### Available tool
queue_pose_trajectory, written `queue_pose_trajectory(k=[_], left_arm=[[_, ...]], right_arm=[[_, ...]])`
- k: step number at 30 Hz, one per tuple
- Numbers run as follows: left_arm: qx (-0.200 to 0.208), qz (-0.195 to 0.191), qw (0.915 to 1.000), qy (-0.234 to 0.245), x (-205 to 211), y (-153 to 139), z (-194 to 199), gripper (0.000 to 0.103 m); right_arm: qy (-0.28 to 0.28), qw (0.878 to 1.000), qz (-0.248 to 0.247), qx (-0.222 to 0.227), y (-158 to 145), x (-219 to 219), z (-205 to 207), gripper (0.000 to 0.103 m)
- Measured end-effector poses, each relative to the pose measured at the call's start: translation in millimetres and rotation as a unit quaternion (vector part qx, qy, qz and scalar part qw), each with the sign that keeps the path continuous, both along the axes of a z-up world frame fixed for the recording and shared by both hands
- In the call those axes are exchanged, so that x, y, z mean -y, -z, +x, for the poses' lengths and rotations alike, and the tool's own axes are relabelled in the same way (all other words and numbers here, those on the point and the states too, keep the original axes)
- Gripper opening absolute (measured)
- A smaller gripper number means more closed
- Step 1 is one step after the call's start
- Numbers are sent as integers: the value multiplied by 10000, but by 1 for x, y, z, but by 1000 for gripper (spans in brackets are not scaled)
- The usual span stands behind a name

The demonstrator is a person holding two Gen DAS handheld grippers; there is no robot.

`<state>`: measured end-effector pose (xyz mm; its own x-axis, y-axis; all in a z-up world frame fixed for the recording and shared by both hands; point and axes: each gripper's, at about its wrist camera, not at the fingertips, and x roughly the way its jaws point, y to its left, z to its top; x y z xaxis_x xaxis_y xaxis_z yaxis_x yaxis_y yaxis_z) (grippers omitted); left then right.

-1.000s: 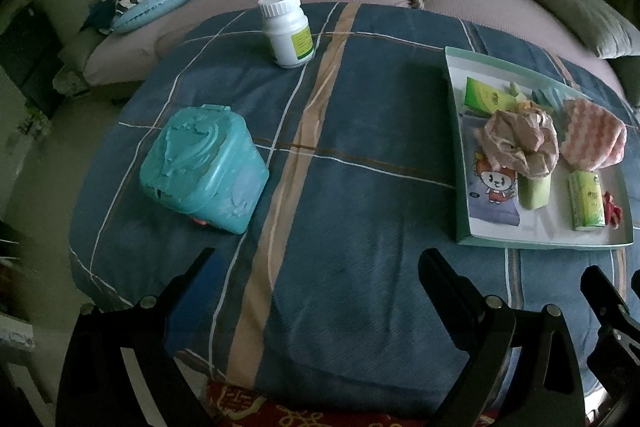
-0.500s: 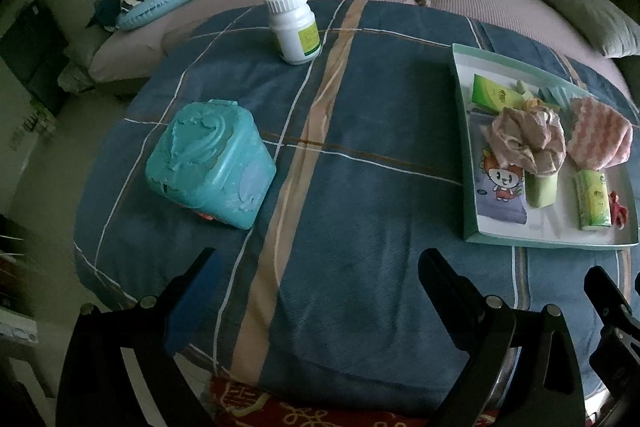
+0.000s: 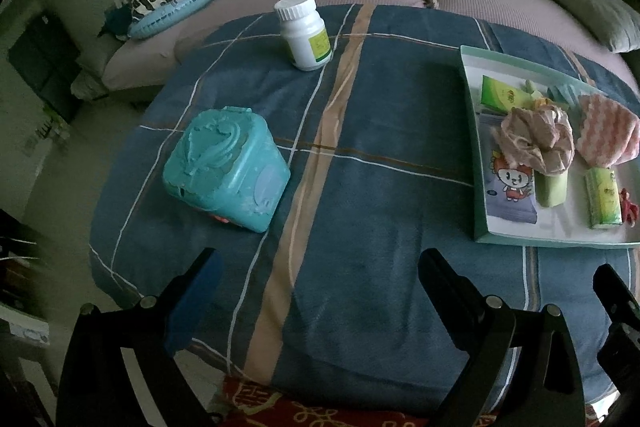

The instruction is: Organize soft objects

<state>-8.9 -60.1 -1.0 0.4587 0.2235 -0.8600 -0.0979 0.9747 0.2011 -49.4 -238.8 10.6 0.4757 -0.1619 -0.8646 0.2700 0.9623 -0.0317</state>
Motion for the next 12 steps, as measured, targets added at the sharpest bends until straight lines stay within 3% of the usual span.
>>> queue_pose_trajectory(k=[12], left_arm=[[36,5,10000,-34,1,-1,0,98]], right_arm=[[75,9999,59,-37,2,3,0,103]])
